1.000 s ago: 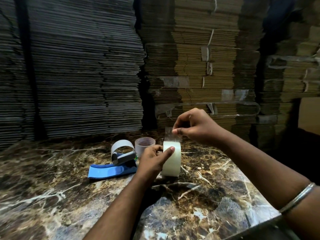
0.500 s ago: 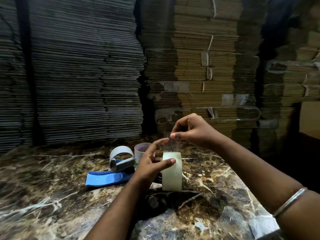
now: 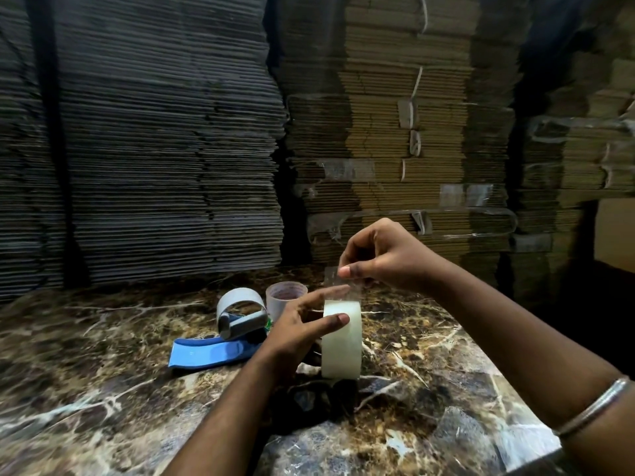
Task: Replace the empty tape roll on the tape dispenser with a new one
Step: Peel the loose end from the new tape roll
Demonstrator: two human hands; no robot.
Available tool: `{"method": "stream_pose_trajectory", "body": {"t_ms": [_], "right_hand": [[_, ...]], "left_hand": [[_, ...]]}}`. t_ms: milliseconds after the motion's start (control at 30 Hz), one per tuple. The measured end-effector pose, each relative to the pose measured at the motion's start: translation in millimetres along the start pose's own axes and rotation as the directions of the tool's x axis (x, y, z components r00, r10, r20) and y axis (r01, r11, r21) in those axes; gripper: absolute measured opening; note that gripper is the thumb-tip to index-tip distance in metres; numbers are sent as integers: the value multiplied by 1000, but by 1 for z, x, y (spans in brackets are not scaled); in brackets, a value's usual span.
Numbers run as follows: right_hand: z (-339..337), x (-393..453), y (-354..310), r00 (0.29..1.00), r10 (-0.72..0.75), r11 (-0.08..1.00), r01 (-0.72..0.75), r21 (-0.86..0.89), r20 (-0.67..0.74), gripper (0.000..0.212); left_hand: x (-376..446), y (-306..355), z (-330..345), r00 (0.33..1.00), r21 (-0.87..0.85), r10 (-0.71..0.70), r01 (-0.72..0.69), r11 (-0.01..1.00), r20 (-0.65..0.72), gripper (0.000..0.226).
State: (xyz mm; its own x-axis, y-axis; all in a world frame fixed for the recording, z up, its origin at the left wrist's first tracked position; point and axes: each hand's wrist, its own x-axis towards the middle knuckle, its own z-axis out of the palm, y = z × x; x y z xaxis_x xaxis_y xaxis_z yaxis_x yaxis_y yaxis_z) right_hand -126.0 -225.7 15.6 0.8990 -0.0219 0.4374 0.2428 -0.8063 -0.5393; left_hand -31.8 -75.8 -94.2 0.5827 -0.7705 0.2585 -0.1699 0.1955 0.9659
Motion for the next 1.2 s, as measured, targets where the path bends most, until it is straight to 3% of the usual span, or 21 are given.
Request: {"method": "stream_pose_trajectory", "body": {"t_ms": [267,433,567,700,900,967,1100,1200], "right_hand": [[4,4,10,995,67,997,-68,-20,-67,8],[8,11,25,984,172,985,-172,17,-51,12],[11,14,27,977,208,978,-209,-17,-54,23],[15,14,30,951,282,958,-271,96,-127,34],[42,-16,49,903,410,837,-316,447,-130,49],[55,-33,55,919,388,798,-294,526,-76,51],[71,-57,64,970,243,821,-201,534,-7,42],[74,-66,65,987,158,833,-152,532,34,54]], "left_hand": [[0,1,-1,999,-19,-4,5,1000,33,50],[0,-1,0,999,-42,27,-25,999,32,42],[1,-4,2,999,-66,44,-44,997,9,44],[2,-6,1,997,-69,69,-67,995,29,54],[0,-7,0,997,-98,77,-75,992,19,55],[1,-7,0,997,-108,73,-72,992,12,56],[2,-8,-1,996,-115,84,-83,990,5,60],[1,-8,-2,997,-131,77,-74,989,19,64]]}}
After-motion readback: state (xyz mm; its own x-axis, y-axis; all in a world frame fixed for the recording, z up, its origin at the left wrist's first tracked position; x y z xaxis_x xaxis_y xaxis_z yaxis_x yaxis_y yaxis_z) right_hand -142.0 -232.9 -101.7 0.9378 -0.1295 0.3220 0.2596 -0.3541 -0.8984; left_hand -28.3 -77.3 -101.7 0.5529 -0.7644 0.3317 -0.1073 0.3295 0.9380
